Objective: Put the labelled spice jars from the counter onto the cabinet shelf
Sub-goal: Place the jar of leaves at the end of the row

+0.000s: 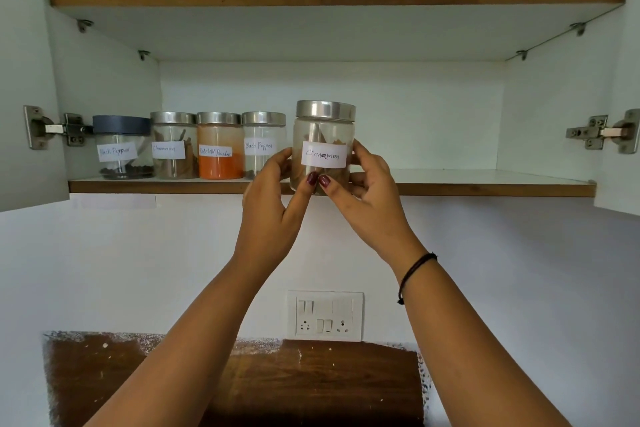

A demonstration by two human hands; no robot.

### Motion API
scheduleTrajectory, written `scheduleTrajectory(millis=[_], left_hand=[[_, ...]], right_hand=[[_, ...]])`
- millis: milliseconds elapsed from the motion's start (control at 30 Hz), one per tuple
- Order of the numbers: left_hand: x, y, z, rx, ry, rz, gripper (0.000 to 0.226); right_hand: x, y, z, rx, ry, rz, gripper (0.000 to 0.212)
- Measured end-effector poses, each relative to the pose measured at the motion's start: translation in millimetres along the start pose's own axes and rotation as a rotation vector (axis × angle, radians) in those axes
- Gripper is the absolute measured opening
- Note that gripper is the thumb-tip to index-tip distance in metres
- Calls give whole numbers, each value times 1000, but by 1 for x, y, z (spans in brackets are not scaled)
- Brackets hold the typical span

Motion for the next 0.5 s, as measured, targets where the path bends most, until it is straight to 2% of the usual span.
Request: scheduleTrajectory(millis=[267,400,500], left_hand=[[9,-17,-4,21,-72,-26,54],[15,-23,-8,37,-104,-24,64],[19,-26,-10,35,-121,-15,57]], right_hand=[[-7,-17,-4,19,29,-2,74],[-13,-24,-6,28,62,-19,75],[-16,-31,-10,37,81,-17,76]])
Point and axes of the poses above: each hand's wrist, its own y-axis away from the middle knuckle, its own z-axis out of the back of the hand, x = y × z, the point moved 3 cm from there along -y, towards the middle knuckle, and after that the axes turned 2 degrees about -y, right-handed, at the moved point
